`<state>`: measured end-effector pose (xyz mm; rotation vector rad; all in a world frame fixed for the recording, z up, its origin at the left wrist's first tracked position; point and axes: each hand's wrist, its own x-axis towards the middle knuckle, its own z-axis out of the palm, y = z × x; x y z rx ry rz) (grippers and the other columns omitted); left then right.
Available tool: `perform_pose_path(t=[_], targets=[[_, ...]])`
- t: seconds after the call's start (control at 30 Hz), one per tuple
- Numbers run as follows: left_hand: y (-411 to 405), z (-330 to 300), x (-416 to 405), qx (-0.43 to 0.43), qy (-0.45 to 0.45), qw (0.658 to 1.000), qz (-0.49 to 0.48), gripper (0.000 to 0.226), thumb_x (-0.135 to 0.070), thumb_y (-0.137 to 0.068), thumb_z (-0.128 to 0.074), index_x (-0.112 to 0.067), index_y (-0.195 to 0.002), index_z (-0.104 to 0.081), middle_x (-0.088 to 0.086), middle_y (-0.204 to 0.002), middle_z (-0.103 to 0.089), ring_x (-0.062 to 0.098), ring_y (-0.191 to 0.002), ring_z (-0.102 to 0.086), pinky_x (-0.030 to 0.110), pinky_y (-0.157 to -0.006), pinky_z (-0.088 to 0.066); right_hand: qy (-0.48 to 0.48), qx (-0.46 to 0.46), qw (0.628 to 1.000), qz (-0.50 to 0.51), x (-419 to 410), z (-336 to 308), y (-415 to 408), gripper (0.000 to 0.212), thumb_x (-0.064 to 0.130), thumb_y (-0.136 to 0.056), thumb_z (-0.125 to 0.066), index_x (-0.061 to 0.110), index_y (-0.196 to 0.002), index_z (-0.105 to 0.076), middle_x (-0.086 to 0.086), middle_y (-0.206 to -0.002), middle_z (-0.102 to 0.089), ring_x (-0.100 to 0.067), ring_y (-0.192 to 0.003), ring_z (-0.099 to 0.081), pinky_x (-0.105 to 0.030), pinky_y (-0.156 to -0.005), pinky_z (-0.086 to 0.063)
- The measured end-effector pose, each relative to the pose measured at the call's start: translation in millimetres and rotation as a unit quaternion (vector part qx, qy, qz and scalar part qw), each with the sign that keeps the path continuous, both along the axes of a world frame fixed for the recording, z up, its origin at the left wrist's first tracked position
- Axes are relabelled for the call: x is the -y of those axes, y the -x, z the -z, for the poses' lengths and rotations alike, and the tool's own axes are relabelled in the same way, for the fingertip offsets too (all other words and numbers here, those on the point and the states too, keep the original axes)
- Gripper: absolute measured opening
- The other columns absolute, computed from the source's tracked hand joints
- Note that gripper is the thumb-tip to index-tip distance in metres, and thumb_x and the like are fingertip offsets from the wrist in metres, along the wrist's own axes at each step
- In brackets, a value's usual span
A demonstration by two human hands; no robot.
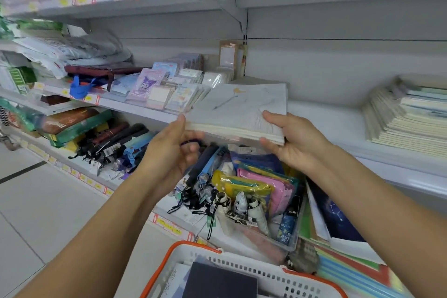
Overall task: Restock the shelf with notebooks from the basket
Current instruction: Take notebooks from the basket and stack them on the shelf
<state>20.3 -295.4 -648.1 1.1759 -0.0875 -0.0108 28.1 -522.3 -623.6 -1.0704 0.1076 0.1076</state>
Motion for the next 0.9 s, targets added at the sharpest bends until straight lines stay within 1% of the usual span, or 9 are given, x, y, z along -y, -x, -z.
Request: perform_pose_path(t=[0.1, 0.23, 0.27, 0.33, 0.43, 0.5, 0.67, 0.8, 0.9], targets=[[-2.8, -3.1, -2.0, -0.005, 0.027, 1.000, -0.002, 0.048, -0.053, -0.096, -0.045, -0.017, -0.126, -0.053, 0.003, -0.098, -0.074, 0.010, -0.060, -0.063, 0.022, -0.045, -0.048, -0.013, -0.029, 0.999, 0.011, 0.2, -20.8, -48.5, 0.017, 0.008, -0.099, -0.058, 0.003, -0.115, -0.060, -0.016, -0.109, -0.067, -0.027, -0.069, -0.073, -0.026, -0.039, -0.054], [0.2, 7.4, -5.3, -0.034, -0.029, 0.999, -0.015, 0.045, -0.052, -0.098, -0.043, -0.017, -0.123, -0.060, 0.000, -0.089, -0.075, 0.010, -0.058, -0.063, 0.022, -0.044, -0.048, 0.076, -0.030, 0.991, 0.104, -1.6, -33.0, -104.5, 0.023, -0.002, -0.099, -0.054, -0.002, -0.122, -0.057, -0.016, -0.126, -0.058, -0.031, -0.106, -0.063, -0.027, -0.042, -0.056], [-0.2, 8.9, -8.2, -0.040, -0.032, 0.999, -0.018, 0.045, -0.051, -0.098, -0.043, -0.017, -0.121, -0.061, 0.000, -0.087, -0.074, 0.010, -0.056, -0.062, 0.022, -0.043, -0.047, 0.107, -0.027, 0.987, 0.119, -1.1, -33.5, -112.7, 0.024, -0.003, -0.098, -0.056, -0.003, -0.122, -0.057, -0.017, -0.127, -0.057, -0.032, -0.105, -0.064, -0.027, -0.042, -0.056], [-2.8, 9.7, -16.8, -0.047, -0.026, 0.998, -0.028, 0.045, -0.052, -0.097, -0.043, -0.017, -0.117, -0.063, 0.001, -0.085, -0.074, 0.011, -0.055, -0.062, 0.022, -0.042, -0.046, 0.221, -0.015, 0.966, 0.136, 2.0, -33.1, -122.9, 0.021, 0.005, -0.091, -0.070, 0.001, -0.106, -0.056, -0.017, -0.121, -0.061, -0.027, -0.085, -0.067, -0.025, -0.041, -0.055], [-5.6, 12.6, -28.9, -0.042, -0.022, 0.998, -0.040, 0.045, -0.054, -0.096, -0.044, -0.018, -0.113, -0.066, 0.001, -0.085, -0.074, 0.011, -0.056, -0.063, 0.023, -0.043, -0.046, 0.476, -0.015, 0.872, 0.111, 13.8, -28.5, -131.2, 0.065, 0.048, -0.068, -0.089, 0.008, -0.098, -0.048, -0.012, -0.097, -0.065, -0.019, -0.061, -0.064, -0.022, -0.041, -0.051], [-6.3, 15.2, -31.6, -0.045, -0.027, 0.998, -0.038, 0.046, -0.055, -0.095, -0.043, -0.019, -0.112, -0.066, 0.001, -0.084, -0.074, 0.011, -0.055, -0.061, 0.022, -0.043, -0.045, 0.574, 0.007, 0.808, 0.132, 20.4, -23.0, -138.0, 0.074, 0.061, -0.064, -0.085, 0.009, -0.097, -0.045, -0.011, -0.084, -0.063, -0.018, -0.055, -0.061, -0.022, -0.037, -0.047], [-5.1, 18.7, -31.4, -0.057, -0.051, 0.996, -0.038, 0.045, -0.054, -0.098, -0.042, -0.019, -0.112, -0.066, 0.002, -0.082, -0.074, 0.011, -0.053, -0.060, 0.022, -0.041, -0.043, 0.701, 0.077, 0.693, 0.148, 16.1, -18.3, -158.0, 0.063, 0.070, -0.080, -0.066, 0.010, -0.067, -0.051, -0.011, -0.061, -0.066, -0.020, -0.047, -0.061, -0.027, -0.045, -0.045], [-5.9, 17.5, -31.6, -0.058, -0.045, 0.996, -0.045, 0.047, -0.054, -0.097, -0.042, -0.017, -0.110, -0.067, 0.002, -0.082, -0.073, 0.012, -0.054, -0.060, 0.022, -0.041, -0.044, 0.769, 0.104, 0.607, 0.172, 18.5, -20.3, -168.9, 0.061, 0.066, -0.088, -0.059, 0.009, -0.066, -0.052, -0.010, -0.076, -0.061, -0.018, -0.057, -0.049, -0.028, -0.047, -0.030], [-3.9, 16.9, -27.2, -0.063, -0.051, 0.996, -0.035, 0.047, -0.053, -0.098, -0.041, -0.015, -0.110, -0.067, 0.003, -0.080, -0.073, 0.012, -0.052, -0.059, 0.022, -0.042, -0.043, 0.811, 0.117, 0.553, 0.150, 15.4, -25.1, -163.5, 0.056, 0.058, -0.094, -0.056, 0.007, -0.073, -0.049, -0.011, -0.086, -0.061, -0.023, -0.070, -0.051, -0.031, -0.060, -0.038]])
